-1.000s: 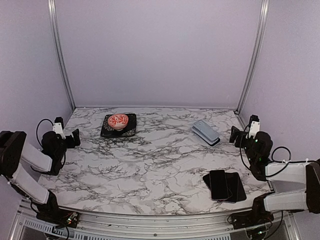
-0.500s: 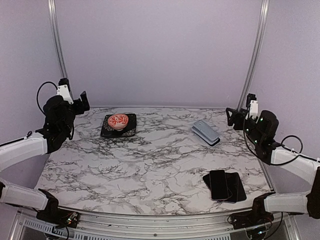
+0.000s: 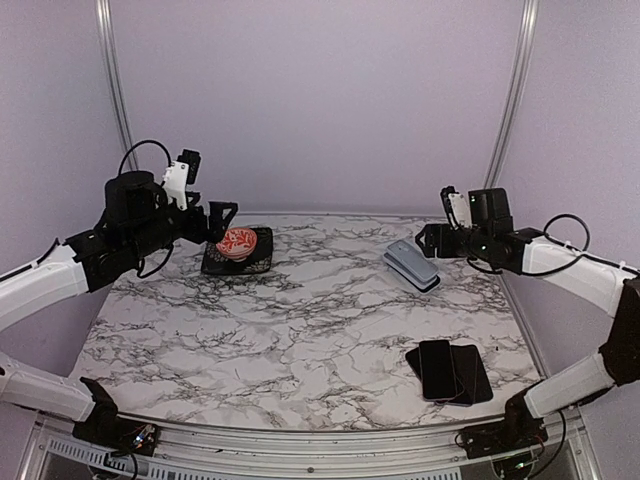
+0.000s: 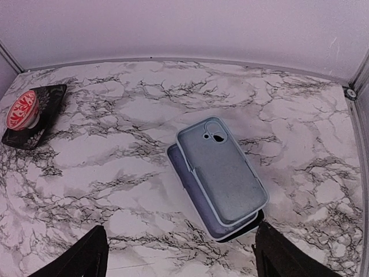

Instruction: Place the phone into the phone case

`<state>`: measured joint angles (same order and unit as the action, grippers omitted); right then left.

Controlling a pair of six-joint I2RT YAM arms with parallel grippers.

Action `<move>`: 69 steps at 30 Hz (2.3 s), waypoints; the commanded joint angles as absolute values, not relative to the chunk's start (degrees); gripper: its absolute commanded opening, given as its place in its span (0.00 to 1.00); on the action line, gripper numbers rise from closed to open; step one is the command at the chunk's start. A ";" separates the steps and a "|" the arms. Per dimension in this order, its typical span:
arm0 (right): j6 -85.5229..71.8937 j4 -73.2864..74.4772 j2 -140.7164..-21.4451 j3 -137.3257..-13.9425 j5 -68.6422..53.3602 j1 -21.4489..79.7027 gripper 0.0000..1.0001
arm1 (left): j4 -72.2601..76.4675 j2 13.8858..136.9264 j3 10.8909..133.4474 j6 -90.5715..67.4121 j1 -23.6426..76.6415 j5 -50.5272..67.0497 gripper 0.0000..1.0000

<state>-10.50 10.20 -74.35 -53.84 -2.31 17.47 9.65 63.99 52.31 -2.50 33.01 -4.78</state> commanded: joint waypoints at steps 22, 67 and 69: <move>-3.96 23.25 -119.68 -90.85 -4.22 18.72 0.32 | -8.52 69.85 54.42 -9.12 41.22 -23.17 0.99; -39.61 28.13 -111.04 -85.32 11.32 52.69 0.00 | -15.62 70.18 54.53 -18.16 41.22 -18.90 0.99; -41.62 28.31 -112.97 -85.45 10.15 54.55 0.00 | -15.78 70.10 54.45 -18.34 41.22 -18.53 0.99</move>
